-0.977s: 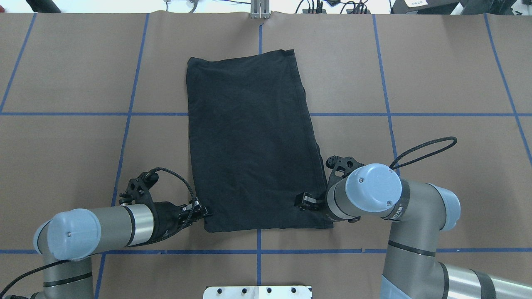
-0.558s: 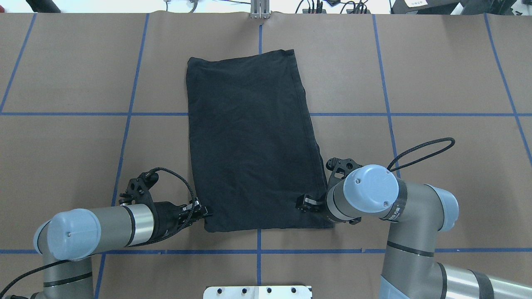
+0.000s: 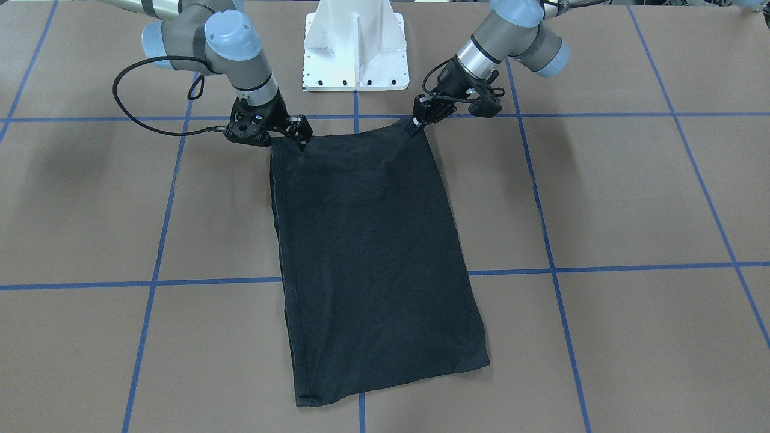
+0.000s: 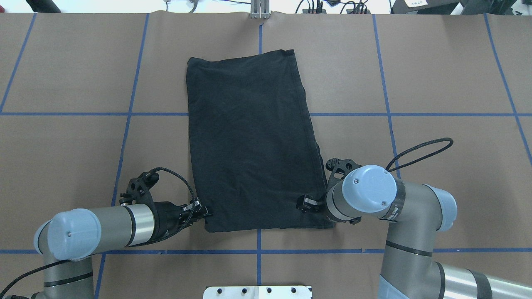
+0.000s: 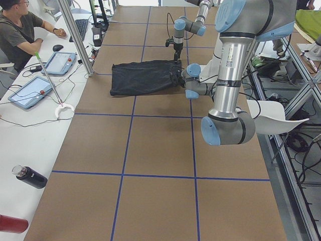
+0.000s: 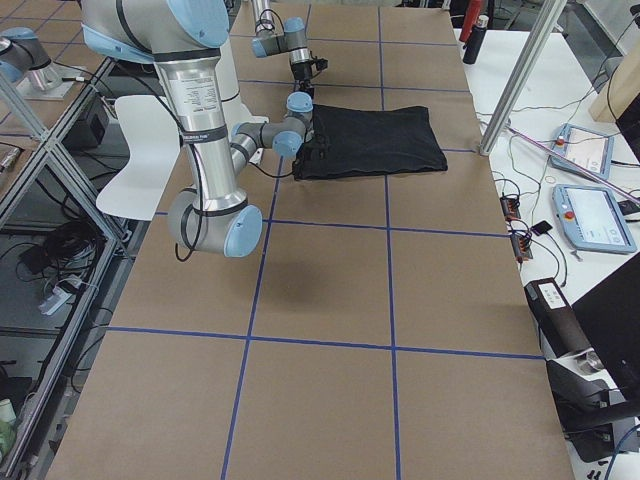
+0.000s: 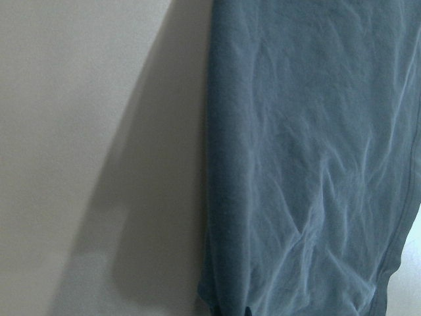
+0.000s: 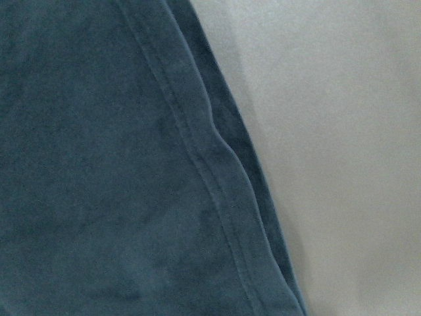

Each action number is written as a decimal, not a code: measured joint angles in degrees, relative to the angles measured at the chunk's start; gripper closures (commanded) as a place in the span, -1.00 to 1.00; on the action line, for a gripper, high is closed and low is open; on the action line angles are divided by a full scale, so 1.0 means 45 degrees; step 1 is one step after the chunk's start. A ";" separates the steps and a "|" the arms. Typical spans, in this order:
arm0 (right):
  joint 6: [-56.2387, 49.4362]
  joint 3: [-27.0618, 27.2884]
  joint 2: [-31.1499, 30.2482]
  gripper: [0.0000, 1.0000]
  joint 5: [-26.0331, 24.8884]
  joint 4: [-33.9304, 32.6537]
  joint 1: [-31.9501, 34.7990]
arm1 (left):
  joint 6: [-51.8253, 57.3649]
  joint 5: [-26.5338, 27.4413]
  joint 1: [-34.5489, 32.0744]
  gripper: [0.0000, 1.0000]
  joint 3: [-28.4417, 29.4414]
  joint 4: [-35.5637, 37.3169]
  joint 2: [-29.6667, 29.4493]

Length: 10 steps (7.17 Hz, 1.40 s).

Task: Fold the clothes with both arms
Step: 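Move the right gripper to the shirt's nearer corner and grasp it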

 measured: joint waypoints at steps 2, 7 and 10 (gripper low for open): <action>-0.0018 -0.0104 0.0006 -0.97 0.0006 0.0004 -0.0016 | 0.0000 0.0005 0.0000 1.00 -0.0006 0.0000 0.0007; -0.0034 -0.0197 0.0060 -0.14 0.0043 0.0016 -0.0031 | 0.0000 0.0005 0.0000 1.00 -0.0055 0.0000 0.0052; -0.0018 -0.0197 0.0212 0.61 0.0046 0.0001 -0.0032 | 0.0000 0.0006 0.0000 1.00 -0.0045 0.0000 0.0086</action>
